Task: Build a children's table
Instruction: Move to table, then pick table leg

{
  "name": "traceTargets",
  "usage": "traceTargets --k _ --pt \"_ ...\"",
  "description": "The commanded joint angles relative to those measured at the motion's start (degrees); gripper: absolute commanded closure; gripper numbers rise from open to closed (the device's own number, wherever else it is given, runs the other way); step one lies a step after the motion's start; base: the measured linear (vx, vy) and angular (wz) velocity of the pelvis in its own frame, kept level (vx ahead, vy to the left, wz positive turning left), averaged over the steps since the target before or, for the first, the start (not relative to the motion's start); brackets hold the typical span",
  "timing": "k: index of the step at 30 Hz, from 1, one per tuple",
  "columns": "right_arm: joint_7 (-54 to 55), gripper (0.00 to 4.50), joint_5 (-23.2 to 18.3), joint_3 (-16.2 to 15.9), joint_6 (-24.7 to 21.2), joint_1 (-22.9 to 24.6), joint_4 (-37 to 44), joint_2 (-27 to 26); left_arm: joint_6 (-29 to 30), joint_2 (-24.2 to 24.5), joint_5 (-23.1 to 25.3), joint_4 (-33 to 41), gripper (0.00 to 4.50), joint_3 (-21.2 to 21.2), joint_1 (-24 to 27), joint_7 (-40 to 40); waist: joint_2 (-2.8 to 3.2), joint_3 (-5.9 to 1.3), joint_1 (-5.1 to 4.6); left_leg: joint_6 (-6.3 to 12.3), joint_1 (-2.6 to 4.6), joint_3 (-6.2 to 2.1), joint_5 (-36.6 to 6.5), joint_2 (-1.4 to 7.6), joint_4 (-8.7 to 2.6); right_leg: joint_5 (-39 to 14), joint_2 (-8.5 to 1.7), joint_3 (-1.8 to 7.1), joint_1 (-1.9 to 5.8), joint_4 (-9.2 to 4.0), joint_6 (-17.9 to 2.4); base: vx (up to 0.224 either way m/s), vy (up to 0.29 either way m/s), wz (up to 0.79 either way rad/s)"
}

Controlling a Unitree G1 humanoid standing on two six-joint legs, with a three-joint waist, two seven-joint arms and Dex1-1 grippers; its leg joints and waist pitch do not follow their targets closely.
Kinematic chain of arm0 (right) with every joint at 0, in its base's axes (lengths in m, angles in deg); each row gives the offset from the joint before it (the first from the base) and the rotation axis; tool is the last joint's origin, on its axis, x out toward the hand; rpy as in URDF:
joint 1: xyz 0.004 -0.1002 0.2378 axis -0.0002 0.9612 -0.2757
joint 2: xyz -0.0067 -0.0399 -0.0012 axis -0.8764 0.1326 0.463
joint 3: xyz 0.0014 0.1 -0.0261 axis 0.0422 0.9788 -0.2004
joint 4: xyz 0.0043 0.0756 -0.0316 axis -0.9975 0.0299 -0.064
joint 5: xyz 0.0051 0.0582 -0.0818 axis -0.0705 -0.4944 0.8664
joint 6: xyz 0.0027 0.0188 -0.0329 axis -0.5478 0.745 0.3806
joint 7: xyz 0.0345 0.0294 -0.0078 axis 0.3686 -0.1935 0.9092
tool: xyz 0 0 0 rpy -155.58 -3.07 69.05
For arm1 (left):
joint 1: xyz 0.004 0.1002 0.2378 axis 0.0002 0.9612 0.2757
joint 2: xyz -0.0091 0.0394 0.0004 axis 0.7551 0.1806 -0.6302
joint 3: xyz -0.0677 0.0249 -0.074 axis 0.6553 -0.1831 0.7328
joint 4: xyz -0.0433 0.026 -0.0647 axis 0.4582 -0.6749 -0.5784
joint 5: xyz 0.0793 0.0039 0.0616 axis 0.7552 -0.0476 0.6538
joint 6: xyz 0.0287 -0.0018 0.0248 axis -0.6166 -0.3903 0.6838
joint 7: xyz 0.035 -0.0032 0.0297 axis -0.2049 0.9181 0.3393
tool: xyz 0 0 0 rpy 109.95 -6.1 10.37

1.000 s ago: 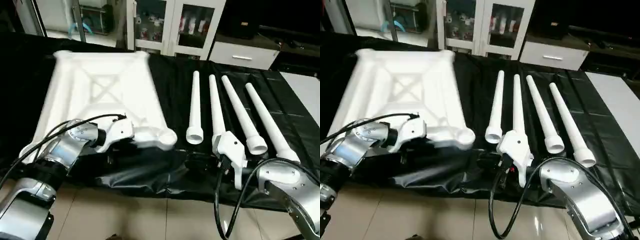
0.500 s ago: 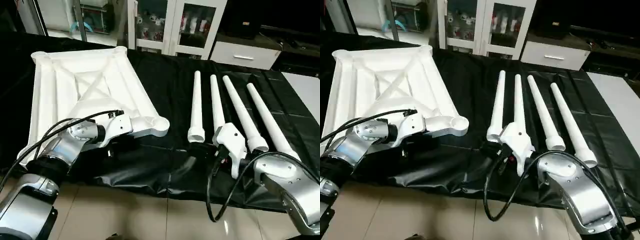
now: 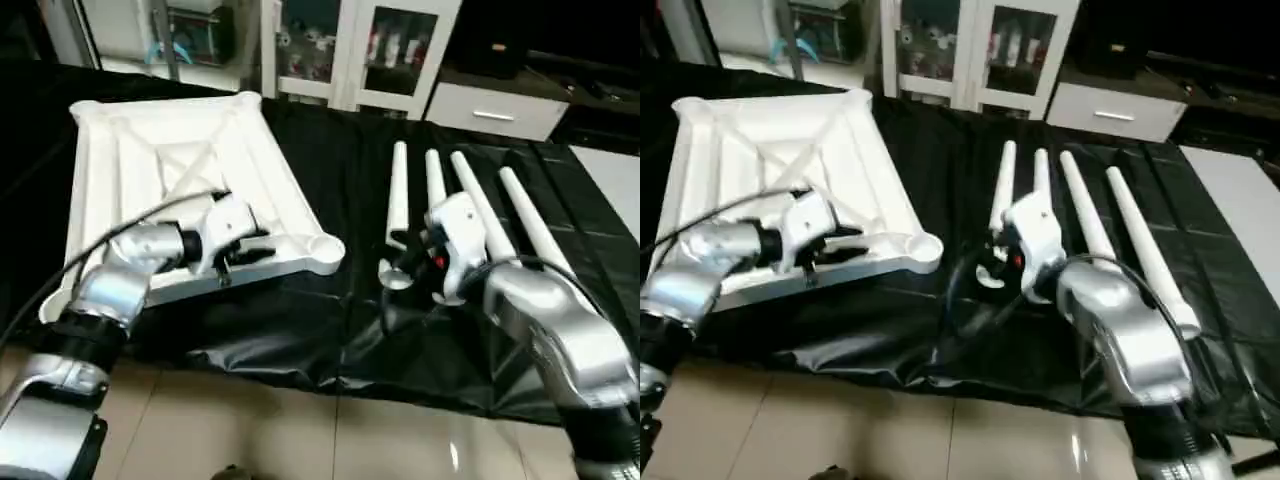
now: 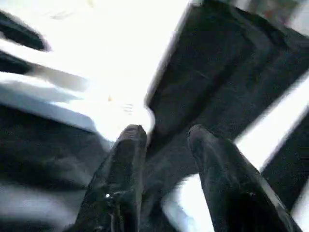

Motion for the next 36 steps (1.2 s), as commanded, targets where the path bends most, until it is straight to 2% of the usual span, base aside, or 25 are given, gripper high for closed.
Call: traceTargets --k 1,2,4,5,6,8,9,10,11,12,13,14,15,18,19,22,23,24,25,27,28,30,31,33,36 --pt "4.0 2.46 1.7 1.6 0.1 -3.6 -7.0 -1.2 2.8 -0.4 -1.9 5.7 2.55 0.1 1.2 1.2 0.97 -3.94 -0.04 -1.97 1.09 -1.81 -4.8 4.95 -3.83 3.6 -8.21 4.32 1.69 -3.79 -13.4 0.000 0.000 0.00" --pt "5.4 2.46 2.2 1.9 0.5 -5.1 -9.4 -1.8 3.7 -0.6 -2.2 7.5 2.55 -0.1 1.7 1.3 0.97 -3.94 -0.04 -1.97 1.09 -1.81 -4.8 4.95 -3.83 3.6 -8.21 4.32 1.69 -3.79 -13.4 0.000 0.000 0.00" --pt "6.0 2.13 2.2 2.1 1.0 -6.5 -11.8 -2.3 4.7 -0.9 -2.6 9.3 2.18 -0.2 2.2 1.4 0.93 -4.32 -0.05 -0.84 0.75 -1.68 -0.9 4.81 -3.48 9.2 -7.91 4.25 1.76 -3.15 -13.5 0.000 0.000 0.00" --pt "7.3 2.07 2.9 2.4 2.3 -9.5 -16.7 -3.3 7.1 -1.7 -3.9 13.3 2.14 -0.2 3.3 1.5 0.80 -4.21 -0.04 -0.43 0.65 -1.61 -0.2 4.77 -3.47 10.4 -7.74 4.23 1.72 -3.12 -13.3 0.000 0.000 0.00" --pt "7.4 2.07 3.0 2.5 2.6 -10.3 -17.9 -3.5 7.7 -1.9 -4.2 14.1 2.14 -0.1 3.5 1.4 0.76 -4.12 -0.24 -0.20 0.45 -1.70 0.0 4.73 -3.56 10.7 -7.77 4.12 1.81 -3.04 -13.7 0.000 0.000 0.00" --pt "8.8 2.00 3.3 3.5 3.5 -13.1 -22.4 -4.5 9.9 -2.6 -5.5 17.0 2.08 0.0 4.2 1.1 0.50 -4.00 -0.17 0.15 0.34 -1.49 -0.5 4.71 -3.46 10.3 -7.91 4.22 1.91 -3.16 -13.9 0.000 0.000 0.00" --pt "9.4 1.73 3.4 4.0 3.8 -14.8 -24.9 -5.0 10.8 -2.9 -6.0 18.3 1.77 -0.1 4.6 0.9 0.48 -3.91 -0.27 0.23 0.38 -1.48 -0.8 4.66 -3.54 9.3 -7.80 4.20 1.85 -3.31 -13.8 0.000 0.000 0.00" --pt "10.3 1.66 3.5 4.6 4.5 -16.7 -28.0 -5.5 12.0 -3.2 -6.6 20.0 1.70 -0.2 5.2 0.9 0.61 -3.90 -0.45 -0.25 0.50 -1.50 -1.8 4.80 -3.55 7.4 -7.92 4.17 1.82 -3.33 -13.6 0.000 0.000 0.00" --pt "10.9 1.64 3.3 5.3 4.8 -18.4 -30.7 -5.9 13.1 -3.5 -7.2 21.4 1.72 -0.1 5.6 0.7 0.47 -3.69 -0.60 -0.22 0.37 -1.49 -2.0 4.72 -3.65 6.9 -7.75 4.19 1.83 -3.51 -13.5 0.000 0.000 0.00" --pt "10.9 1.60 3.3 5.3 4.8 -18.4 -30.7 -5.9 13.1 -3.5 -7.2 21.4 1.68 -0.1 5.6 0.7 0.53 -3.77 -0.64 -0.45 0.48 -1.44 -2.2 4.77 -3.57 6.6 -7.82 4.23 1.78 -3.42 -13.6 0.000 0.000 0.00" --pt "11.9 1.48 3.2 6.0 5.8 -21.1 -34.7 -6.2 14.3 -3.8 -7.5 23.3 1.53 -0.2 6.2 0.4 0.49 -3.66 -0.72 -0.55 0.52 -1.39 -2.3 4.76 -3.59 6.1 -7.73 4.22 1.69 -3.53 -13.4 0.000 0.000 0.00" --pt "11.9 1.33 3.2 6.0 5.8 -21.1 -34.7 -6.2 14.3 -3.8 -7.5 23.3 1.35 -0.2 6.2 0.4 0.47 -3.66 -0.95 -0.58 0.37 -1.47 -2.2 4.72 -3.64 6.1 -7.65 4.20 1.81 -3.42 -13.5 0.000 0.000 0.00" --pt "12.3 1.33 2.9 6.9 6.6 -23.2 -38.0 -6.5 15.5 -3.9 -7.7 24.8 1.35 -0.2 6.7 0.3 0.56 -3.58 -0.85 -0.47 0.49 -1.34 -2.2 4.69 -3.58 6.1 -7.51 4.24 1.69 -3.60 -13.0 0.000 0.000 0.00" --pt "12.8 1.15 2.9 7.7 7.5 -25.9 -41.9 -6.6 16.8 -3.9 -7.8 26.4 1.18 -0.2 7.5 0.1 0.50 -3.60 -1.10 -0.32 0.47 -1.37 -1.8 4.67 -3.61 6.8 -7.44 4.24 1.68 -3.43 -13.1 0.000 0.000 0.00" --pt "13.2 0.92 3.1 8.1 8.0 -27.2 -44.0 -6.6 17.6 -3.9 -8.0 27.3 0.94 -0.3 7.9 -0.1 0.55 -3.68 -1.05 -0.08 0.42 -1.30 -1.4 4.64 -3.52 7.7 -7.48 4.26 1.76 -3.35 -13.1 0.000 0.000 0.00" --pt "13.4 0.81 3.2 8.3 7.7 -28.6 -46.5 -6.7 18.7 -3.9 -8.5 28.7 0.82 -0.5 8.3 0.0 0.39 -3.49 -1.12 0.17 0.42 -1.24 -1.4 4.61 -3.56 7.9 -7.28 4.23 1.64 -3.38 -13.1 0.000 0.000 0.00" --pt "14.0 0.71 3.1 9.0 6.9 -30.5 -50.3 -7.0 19.9 -3.7 -9.2 30.4 0.75 -0.7 8.7 0.6 0.46 -3.62 -1.21 0.19 0.43 -1.27 -1.5 4.65 -3.50 7.6 -7.37 4.22 1.68 -3.28 -13.2 0.000 0.000 0.00" --pt "14.0 0.59 3.3 9.0 6.9 -30.7 -50.7 -7.0 20.1 -3.6 -9.3 30.5 0.63 -0.7 8.7 0.7 0.49 -3.53 -1.23 0.20 0.43 -1.27 -1.7 4.62 -3.56 7.1 -7.29 4.19 1.61 -3.38 -13.3 0.000 0.000 0.00" --pt "13.5 0.50 4.5 8.0 7.4 -32.2 -54.2 -7.0 21.2 -3.4 -10.0 31.9 0.51 -0.8 9.0 1.4 0.52 -3.39 -1.30 0.03 0.36 -1.18 -1.9 4.58 -3.53 6.8 -7.24 4.23 1.54 -3.39 -13.4 0.000 0.000 0.00" --pt "12.9 0.44 5.1 7.5 7.6 -32.9 -55.7 -7.1 21.6 -3.2 -10.0 32.5 0.44 -1.1 9.1 1.8 0.52 -3.43 -1.27 0.10 0.29 -1.19 -1.8 4.61 -3.46 7.0 -7.25 4.25 1.58 -3.36 -13.5 0.000 0.000 0.00" --pt "13.2 0.43 5.7 7.2 7.3 -33.8 -57.6 -7.2 22.0 -2.8 -9.8 33.3 0.24 -1.5 9.2 2.1 0.55 -3.43 -1.24 0.18 0.30 -1.19 -1.6 4.62 -3.49 7.2 -7.30 4.24 1.59 -3.39 -13.5 0.000 0.000 0.00" --pt "13.4 0.43 5.3 7.8 5.3 -35.2 -61.3 -7.8 23.1 -2.5 -9.9 35.0 0.03 -1.8 9.3 2.0 0.59 -3.46 -1.35 0.38 0.28 -1.24 -1.2 4.62 -3.46 7.8 -7.21 4.20 1.57 -3.22 -13.7 0.000 0.000 0.00" --pt "13.7 0.43 4.4 9.0 4.8 -35.6 -62.8 -8.2 23.8 -2.4 -10.2 35.9 0.00 -1.8 9.4 2.0 0.18 -3.21 -1.46 0.56 0.19 -1.09 -1.2 4.62 -3.45 8.0 -7.14 4.28 1.46 -3.29 -13.6 0.000 0.000 0.00" --pt "13.7 0.43 3.7 10.0 4.7 -35.8 -64.0 -8.5 24.2 -2.3 -10.3 36.6 0.00 -1.9 9.5 1.9 0.50 -3.29 -1.31 0.70 0.17 -1.15 -0.8 4.70 -3.42 8.3 -7.28 4.25 1.47 -3.20 -13.6 0.000 0.000 0.00" --pt "13.0 0.43 2.7 11.3 4.0 -36.2 -66.1 -9.3 24.9 -2.0 -10.3 37.5 0.00 -2.0 9.7 2.0 0.42 -3.44 -1.43 1.39 0.14 -1.13 0.9 4.68 -3.29 11.1 -7.10 4.20 1.46 -2.88 -13.8 0.000 0.000 0.00"
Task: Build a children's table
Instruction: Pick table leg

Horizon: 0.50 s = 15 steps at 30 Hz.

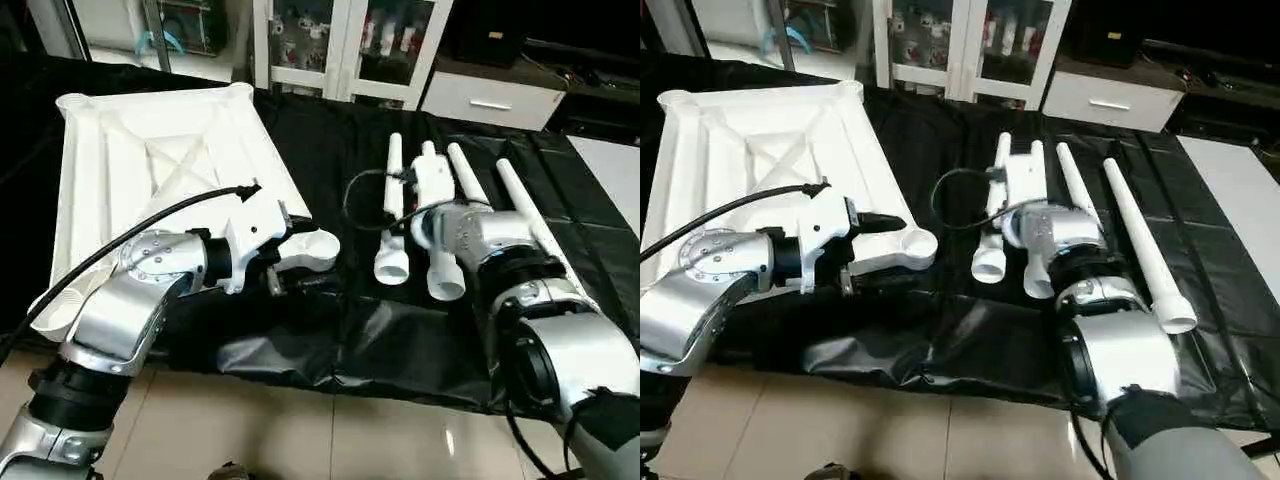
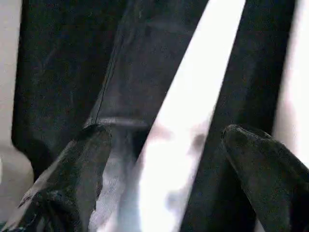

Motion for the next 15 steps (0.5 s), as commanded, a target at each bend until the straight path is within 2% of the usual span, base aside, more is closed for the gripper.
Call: traceTargets --k 1,4,9,10,13,15 --pt "-0.5 0.43 -1.1 1.6 -1.0 -1.0 -2.2 -0.2 0.9 0.5 -0.3 1.9 0.00 -0.8 0.5 0.4 0.58 -3.67 -0.39 2.05 1.33 -1.35 1.6 4.56 -3.21 12.2 -7.23 4.10 2.85 -2.75 -14.0 0.000 0.000 0.00" --pt "0.1 0.43 -1.6 2.9 -2.0 -0.6 -4.7 -1.3 1.8 1.2 -0.5 3.1 0.00 -1.0 0.8 0.5 0.52 -3.46 -0.40 2.82 1.20 -1.26 2.0 4.54 -3.20 12.8 -7.20 4.06 2.68 -2.77 -14.3 0.000 0.000 0.00" --pt "1.6 0.43 -3.1 5.3 -3.6 -0.2 -6.4 -1.4 2.8 1.6 -0.8 4.4 0.00 -1.3 1.3 0.5 0.67 -3.24 -0.42 1.54 1.45 -1.26 0.3 4.79 -3.44 10.5 -7.15 4.01 2.48 -2.95 -14.0 0.000 0.000 0.00" --pt "1.9 0.70 -3.2 5.6 -3.7 -0.1 -6.7 -1.4 2.9 1.7 -0.9 4.5 0.00 -1.3 1.4 0.6 0.39 -3.12 -0.42 1.23 1.41 -1.18 0.0 4.72 -3.49 9.8 -7.16 4.02 2.44 -3.07 -13.8 0.000 0.000 0.00" --pt "2.6 0.79 -3.6 6.5 -3.2 -0.1 -7.1 -1.4 3.2 1.8 -0.9 4.9 0.00 -1.3 1.5 0.6 0.50 -3.06 -0.36 0.56 1.42 -1.16 -0.7 4.66 -3.53 8.1 -7.30 4.09 2.48 -3.21 -13.4 0.000 0.000 0.00" --pt "3.0 1.03 -3.5 7.4 -2.8 -0.1 -7.4 -1.2 3.5 1.9 -1.1 5.3 0.00 -1.5 1.5 0.4 0.49 -3.14 -0.34 0.31 1.43 -1.15 -0.6 4.69 -3.52 8.2 -7.34 4.10 2.49 -3.17 -13.3 0.000 0.000 0.00"
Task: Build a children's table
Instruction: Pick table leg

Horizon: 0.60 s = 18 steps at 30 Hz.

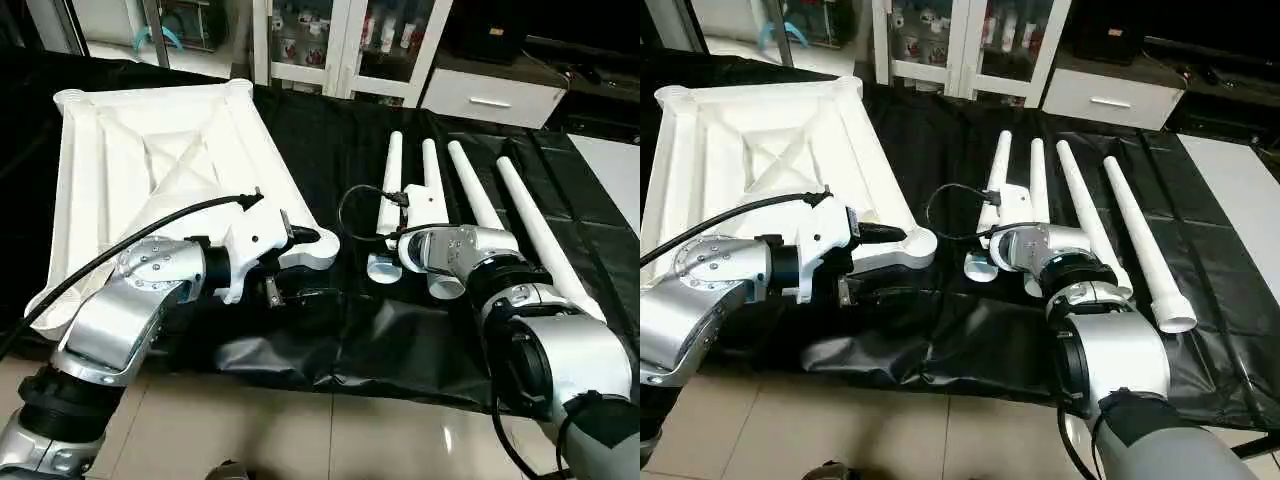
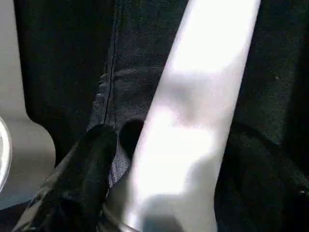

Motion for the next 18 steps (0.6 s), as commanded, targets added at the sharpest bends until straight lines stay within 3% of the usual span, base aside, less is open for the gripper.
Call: traceTargets --k 1,13,18 --pt "1.1 1.14 -0.1 1.0 -0.3 0.1 -1.6 0.8 0.7 0.3 -0.2 1.8 0.00 -0.7 -0.1 0.3 0.78 -3.29 -0.35 0.23 1.65 -1.21 -0.5 4.57 -3.57 8.2 -7.30 4.06 2.68 -3.17 -13.1 0.000 0.000 0.00" --pt "0.7 2.15 -0.2 2.7 1.5 0.1 -1.0 1.6 0.8 0.0 -0.5 2.0 0.00 -1.1 -0.5 -0.3 0.77 -3.69 -0.32 0.70 1.56 -1.17 0.4 4.53 -3.39 9.9 -7.29 4.03 2.83 -3.02 -13.4 0.000 0.000 0.00" --pt "-2.1 2.54 -1.3 3.8 6.5 0.8 2.7 2.0 1.1 -0.6 -0.3 2.0 0.00 -0.6 -0.6 -1.6 0.52 -3.97 -0.23 1.15 1.44 -1.07 1.0 4.51 -3.21 10.8 -7.44 4.04 3.01 -2.92 -13.7 0.000 0.000 0.00"
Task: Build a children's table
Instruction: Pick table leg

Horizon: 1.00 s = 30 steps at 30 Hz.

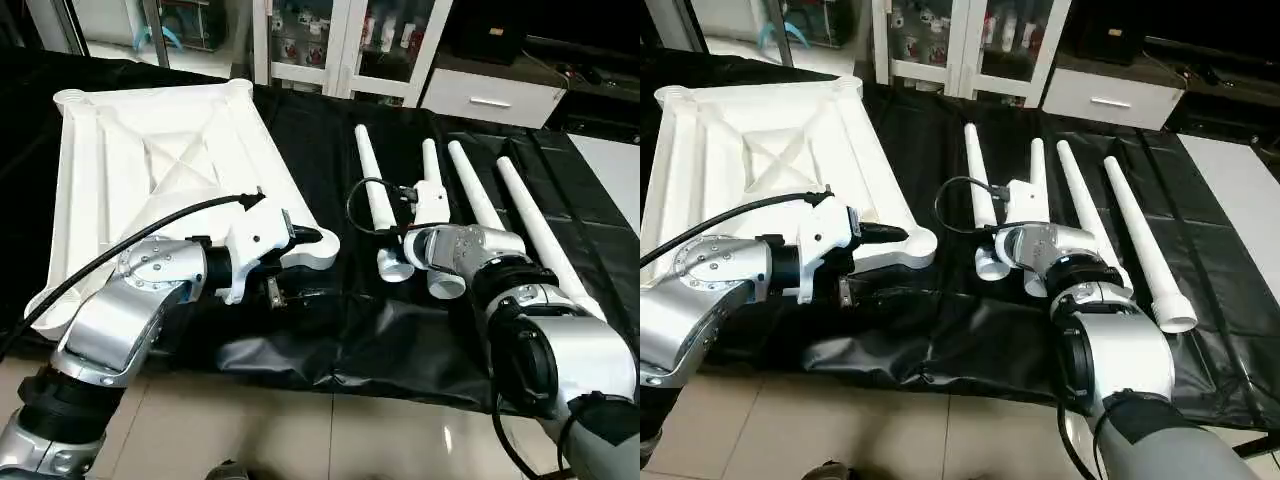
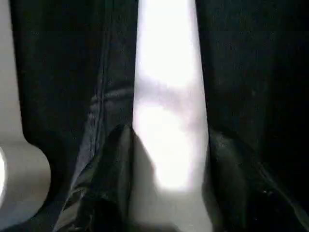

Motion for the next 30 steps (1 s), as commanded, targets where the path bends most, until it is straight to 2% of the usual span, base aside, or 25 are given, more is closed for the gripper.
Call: traceTargets --k 1,3,5,6,8,9,10,11,12,13,15,16,17,18,20,21,22,23,26,27,28,29,30 --pt "-3.6 2.56 -1.9 1.1 2.5 0.5 5.3 1.3 0.9 -0.9 -0.1 1.3 0.00 0.1 -0.7 -2.0 0.48 -3.98 -0.21 1.62 1.35 -1.13 1.4 4.48 -3.20 11.6 -7.34 4.02 3.16 -2.84 -13.6 0.000 0.000 0.00" --pt "-4.1 2.57 -2.0 1.1 2.5 0.6 5.9 1.3 1.0 -1.0 -0.1 1.3 0.00 0.3 -0.7 -2.3 0.47 -4.14 -0.22 2.41 1.48 -1.21 2.3 4.52 -3.15 12.8 -7.22 3.92 3.10 -2.66 -13.6 0.000 0.000 0.00" --pt "-6.2 2.58 -3.9 1.7 0.4 2.5 12.6 1.4 1.6 -3.1 0.0 0.4 0.00 1.7 -1.3 -5.7 0.44 -4.11 -0.19 2.86 1.41 -1.09 2.2 4.47 -3.10 13.1 -7.18 3.99 3.16 -2.75 -13.8 0.000 0.000 0.00" --pt "-6.9 2.59 -4.5 1.9 -0.2 3.3 14.7 1.3 1.7 -3.7 0.0 0.3 0.00 2.0 -1.4 -6.5 0.54 -4.31 -0.02 3.42 1.50 -1.22 2.8 4.59 -3.02 14.2 -7.29 3.95 3.22 -2.65 -13.8 0.000 0.000 0.00" --pt "-11.2 2.59 -8.2 2.7 -2.0 7.3 24.8 0.9 2.0 -6.3 -0.4 -0.2 0.00 3.1 -1.8 -9.4 0.43 -4.38 0.12 4.13 1.45 -1.29 3.2 4.65 -2.98 15.6 -7.21 4.00 3.47 -2.61 -13.3 0.000 0.000 0.00" --pt "-11.2 2.59 -8.2 2.7 -2.0 7.3 24.8 0.9 2.0 -6.3 -0.4 -0.2 0.00 3.1 -1.8 -9.4 0.40 -4.44 0.33 4.48 1.49 -1.27 3.4 4.69 -2.93 16.1 -7.28 3.97 3.47 -2.69 -13.2 0.000 0.000 0.00" --pt "-16.6 2.59 -11.8 2.3 -3.0 11.3 33.4 0.7 2.6 -8.4 -1.3 -0.3 0.00 4.0 -2.4 -11.3 0.38 -4.43 0.33 4.63 1.40 -1.35 3.2 4.64 -3.01 15.5 -7.30 3.92 3.48 -2.75 -13.2 0.000 0.000 0.00" --pt "-20.1 2.59 -13.8 1.5 -3.7 14.2 38.7 1.0 3.2 -9.8 -2.7 -0.2 0.00 5.1 -3.0 -12.4 0.31 -4.58 0.46 4.86 1.40 -1.36 3.1 4.74 -2.82 16.1 -7.38 3.96 3.57 -2.63 -13.1 0.000 0.000 0.00" --pt "-20.3 2.59 -13.9 1.4 -3.7 14.4 39.0 1.1 3.3 -9.9 -2.8 -0.2 0.00 5.2 -3.1 -12.5 0.31 -4.58 0.46 4.86 1.40 -1.36 3.1 4.74 -2.82 16.1 -7.38 3.96 3.57 -2.63 -13.1 0.000 0.000 0.00" --pt "-23.4 2.60 -15.4 0.5 -4.7 17.1 43.3 1.8 3.9 -11.2 -4.3 -0.3 0.00 6.7 -3.9 -13.5 0.06 -4.63 0.64 5.48 1.31 -1.48 3.5 4.79 -2.80 16.9 -7.44 3.84 3.72 -2.66 -13.2 0.000 0.000 0.00" --pt "-28.5 2.60 -18.4 -1.1 -7.5 21.8 50.2 3.9 5.8 -13.3 -7.9 -1.0 0.00 10.3 -6.0 -15.7 -0.09 -4.49 0.74 5.67 1.27 -1.37 2.4 4.59 -2.74 14.5 -7.41 3.82 3.71 -3.05 -13.6 0.000 0.000 0.00" --pt "-30.5 2.60 -19.5 -1.8 -8.5 23.8 52.9 5.1 7.2 -14.3 -10.3 -1.6 0.00 12.7 -7.4 -16.8 -0.08 -4.35 0.86 5.41 1.23 -1.46 1.4 4.65 -2.82 12.1 -7.55 3.82 3.63 -3.30 -13.7 0.000 0.000 0.00" --pt "-30.5 2.61 -19.5 -1.8 -8.5 23.8 52.9 5.1 7.2 -14.3 -10.3 -1.6 0.00 12.7 -7.4 -16.8 -0.15 -4.33 0.93 4.98 1.33 -1.40 0.5 4.56 -2.80 9.6 -7.46 3.77 3.55 -3.54 -13.8 0.000 0.000 0.00" --pt "-32.0 2.61 -20.3 -2.3 -9.5 25.6 55.2 6.0 8.5 -15.4 -12.4 -2.0 0.00 14.8 -8.7 -18.0 -0.15 -4.33 0.93 4.98 1.33 -1.40 0.5 4.56 -2.80 9.6 -7.46 3.77 3.55 -3.54 -13.8 0.000 0.000 0.00" --pt "-33.8 2.61 -22.9 -2.1 -13.0 28.9 60.8 7.4 12.8 -18.9 -18.1 -3.7 0.00 20.8 -13.0 -22.6 -0.42 -4.07 0.87 4.25 1.19 -1.43 -0.6 4.51 -2.84 6.3 -7.48 3.78 3.48 -3.85 -14.2 0.000 0.000 0.00" --pt "-34.1 2.61 -23.2 -2.0 -13.4 29.3 61.5 7.5 13.5 -19.4 -19.0 -4.1 0.00 21.6 -13.7 -23.4 -0.41 -4.06 1.08 4.30 1.24 -1.44 -0.7 4.44 -2.74 5.5 -7.54 3.76 3.42 -4.02 -14.0 0.000 0.000 0.00" --pt "-35.1 2.61 -25.2 -1.7 -15.2 30.6 64.5 7.9 16.8 -21.2 -22.4 -6.0 0.00 25.0 -16.6 -26.4 -0.51 -4.01 1.06 4.37 1.14 -1.47 -0.9 4.35 -2.73 4.2 -7.64 3.78 3.43 -4.18 -13.8 0.000 0.000 0.00" --pt "-35.6 2.61 -26.5 -1.5 -16.2 31.2 66.2 8.1 18.8 -21.9 -24.2 -7.3 0.00 26.6 -18.0 -27.8 -0.47 -4.01 1.17 4.17 1.24 -1.44 -0.9 4.36 -2.67 3.8 -7.65 3.81 3.38 -4.18 -13.7 0.000 0.000 0.00" --pt "-36.9 2.61 -29.6 -0.8 -18.2 32.2 68.9 8.7 21.8 -23.0 -27.5 -10.6 0.00 29.4 -20.5 -30.4 -0.73 -3.91 1.29 4.87 1.13 -1.56 -0.4 4.22 -2.61 2.0 -7.54 3.78 3.26 -4.49 -12.5 0.000 0.000 0.00" --pt "-37.0 2.61 -30.0 -0.7 -18.4 32.4 69.2 8.8 22.3 -23.2 -28.2 -11.1 0.00 29.9 -20.9 -30.8 -0.63 -3.88 1.38 4.76 1.16 -1.54 -0.4 4.20 -2.60 1.8 -7.48 3.79 3.21 -4.52 -12.4 0.000 0.000 0.00" --pt "-37.4 2.61 -32.0 -0.2 -19.6 32.9 70.5 9.2 24.7 -24.2 -31.3 -12.8 0.00 31.9 -22.5 -32.8 -0.67 -3.94 1.40 4.58 1.17 -1.55 -0.3 4.23 -2.56 1.7 -7.46 3.78 3.21 -4.43 -12.3 0.000 0.000 0.00" --pt "-37.4 2.61 -32.0 -0.2 -19.6 32.9 70.5 9.2 24.7 -24.2 -31.3 -12.8 0.00 31.9 -22.5 -32.8 -0.46 -3.97 1.62 4.56 1.29 -1.55 -0.3 4.23 -2.52 1.9 -7.48 3.76 3.10 -4.49 -12.5 0.000 0.000 0.00" --pt "-37.7 2.61 -32.6 -0.2 -20.1 33.3 71.3 9.4 25.9 -24.6 -32.1 -12.9 0.00 32.4 -23.0 -33.1 -0.55 -4.01 1.76 4.57 1.28 -1.62 0.1 4.37 -2.53 2.4 -7.45 3.77 3.09 -4.43 -12.3 0.000 0.000 0.00"
